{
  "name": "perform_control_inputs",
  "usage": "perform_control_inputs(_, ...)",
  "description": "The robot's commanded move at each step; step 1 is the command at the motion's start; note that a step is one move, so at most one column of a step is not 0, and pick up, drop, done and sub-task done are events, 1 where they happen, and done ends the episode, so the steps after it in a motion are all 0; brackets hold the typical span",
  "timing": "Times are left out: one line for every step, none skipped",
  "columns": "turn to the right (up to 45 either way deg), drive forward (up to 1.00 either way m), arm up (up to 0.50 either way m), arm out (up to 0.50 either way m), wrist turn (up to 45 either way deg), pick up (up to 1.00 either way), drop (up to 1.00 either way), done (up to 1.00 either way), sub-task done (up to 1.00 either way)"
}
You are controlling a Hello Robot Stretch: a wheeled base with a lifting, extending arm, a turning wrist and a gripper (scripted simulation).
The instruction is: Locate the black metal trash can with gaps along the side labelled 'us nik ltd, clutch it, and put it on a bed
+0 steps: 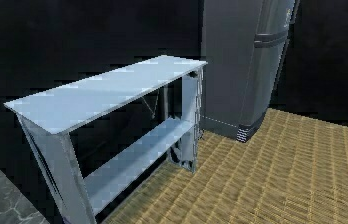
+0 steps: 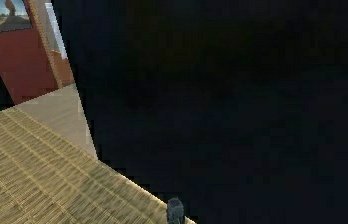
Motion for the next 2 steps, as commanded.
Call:
perform_control_inputs(0.0, 0.0, 0.0, 0.0, 0.0, 1.0, 0.0, 0.0, 0.0)
perform_control_inputs(0.0, 0.0, 0.1, 0.0, 0.0, 0.0, 0.0, 0.0, 0.0)
